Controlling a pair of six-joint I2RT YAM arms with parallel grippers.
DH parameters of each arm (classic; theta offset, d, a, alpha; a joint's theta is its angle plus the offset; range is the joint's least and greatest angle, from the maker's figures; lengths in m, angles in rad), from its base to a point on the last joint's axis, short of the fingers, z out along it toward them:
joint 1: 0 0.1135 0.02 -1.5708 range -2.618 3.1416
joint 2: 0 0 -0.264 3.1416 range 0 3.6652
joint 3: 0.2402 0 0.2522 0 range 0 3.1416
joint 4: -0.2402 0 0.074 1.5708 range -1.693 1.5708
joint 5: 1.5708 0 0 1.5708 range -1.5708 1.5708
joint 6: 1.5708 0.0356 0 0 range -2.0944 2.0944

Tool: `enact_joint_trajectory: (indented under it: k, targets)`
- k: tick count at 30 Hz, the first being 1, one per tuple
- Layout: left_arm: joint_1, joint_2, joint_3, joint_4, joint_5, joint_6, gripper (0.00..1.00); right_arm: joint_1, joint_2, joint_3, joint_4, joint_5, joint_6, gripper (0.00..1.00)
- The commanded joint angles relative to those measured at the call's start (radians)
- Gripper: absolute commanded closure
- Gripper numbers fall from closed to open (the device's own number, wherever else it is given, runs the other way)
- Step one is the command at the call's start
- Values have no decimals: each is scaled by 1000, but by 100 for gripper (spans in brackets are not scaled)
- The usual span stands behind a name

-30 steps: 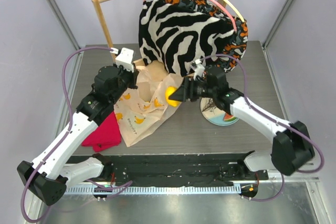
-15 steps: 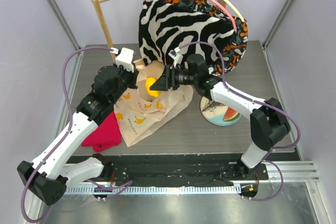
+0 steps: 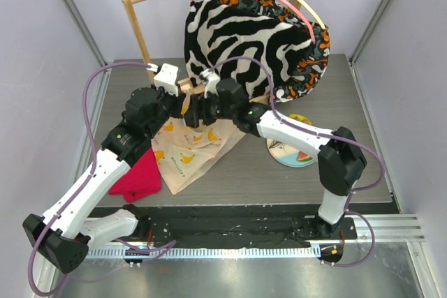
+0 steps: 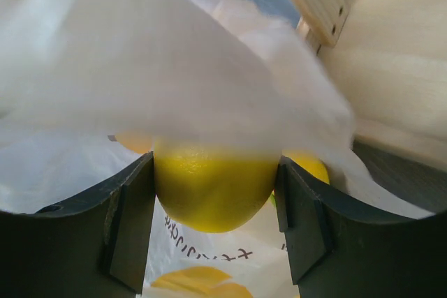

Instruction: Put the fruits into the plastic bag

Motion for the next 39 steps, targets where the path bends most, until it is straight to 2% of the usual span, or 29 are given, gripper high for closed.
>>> enact_joint_trajectory:
  k: [1, 7, 10, 12, 13, 14, 15, 16, 17, 19, 20, 26, 32, 39]
  targets:
    - [0, -19, -2, 42, 4, -9, 100, 43, 53, 37, -90, 109, -69, 87]
    - [2, -18, -2, 42, 4, -9, 100, 80, 125, 23, -158, 178, -84, 85]
    - [0, -18, -2, 42, 2, -9, 100, 80, 136, 11, -155, 195, -79, 80]
    - [0, -16, -2, 42, 2, -9, 100, 80, 138, 11, -156, 206, -83, 74]
    - [0, -16, -2, 42, 1, -9, 100, 80, 136, 11, -156, 211, -86, 69]
    - [2, -16, -2, 42, 2, -9, 100, 80, 136, 11, -156, 214, -87, 57]
    - [0, -15, -2, 42, 2, -9, 100, 81, 136, 12, -155, 212, -90, 51]
    - [2, -16, -2, 42, 2, -9, 100, 81, 133, 12, -152, 212, -96, 40]
    - [2, -15, -2, 41, 1, -9, 100, 80, 133, 12, -150, 214, -98, 36]
    - [2, -16, -1, 41, 1, -9, 100, 81, 129, 9, -150, 215, -98, 17]
    - [0, -16, -2, 41, 2, -8, 100, 80, 127, 9, -149, 215, -101, 15]
    - [2, -16, -2, 41, 2, -7, 100, 81, 90, -20, -113, 212, -96, 12]
    - [2, -19, -2, 41, -2, -7, 100, 80, 4, -89, -18, 220, -83, 14]
    - [2, -22, -2, 41, -1, -9, 100, 80, -242, -351, 274, 269, -66, 17]
